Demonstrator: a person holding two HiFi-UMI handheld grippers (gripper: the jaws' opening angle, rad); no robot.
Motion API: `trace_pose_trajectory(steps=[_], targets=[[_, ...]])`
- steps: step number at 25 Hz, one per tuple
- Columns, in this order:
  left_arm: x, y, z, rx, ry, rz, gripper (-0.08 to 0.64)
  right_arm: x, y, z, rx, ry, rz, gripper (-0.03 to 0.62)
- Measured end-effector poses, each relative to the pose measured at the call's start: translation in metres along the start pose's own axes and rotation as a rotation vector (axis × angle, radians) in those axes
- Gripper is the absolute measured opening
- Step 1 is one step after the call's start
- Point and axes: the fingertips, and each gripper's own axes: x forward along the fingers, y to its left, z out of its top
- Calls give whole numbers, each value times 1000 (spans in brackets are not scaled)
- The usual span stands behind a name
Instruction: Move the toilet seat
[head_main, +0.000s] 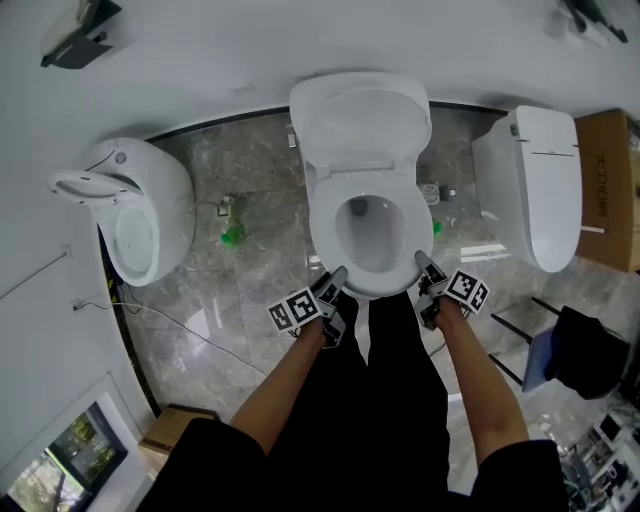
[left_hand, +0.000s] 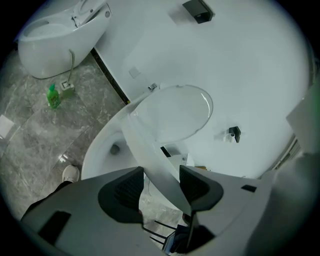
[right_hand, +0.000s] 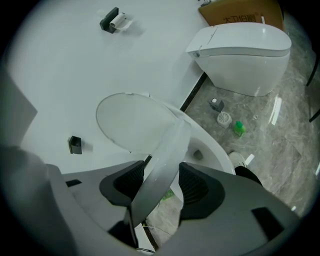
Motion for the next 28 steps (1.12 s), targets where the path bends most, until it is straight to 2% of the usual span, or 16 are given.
trace_pose_trajectory(steps=[5, 9, 12, 28], targets=[[2, -20, 16, -15, -18, 0, 238, -3, 19, 17, 15, -3, 32, 238], [-1, -31, 29, -78, -60, 44, 232, -3, 33, 25, 67, -32, 60, 239], [2, -45, 43, -85, -85, 37, 235, -3, 47, 38, 97, -29, 92, 239], [12, -83, 88, -165, -205, 49, 239, 8, 87, 80, 136, -24, 117, 262]])
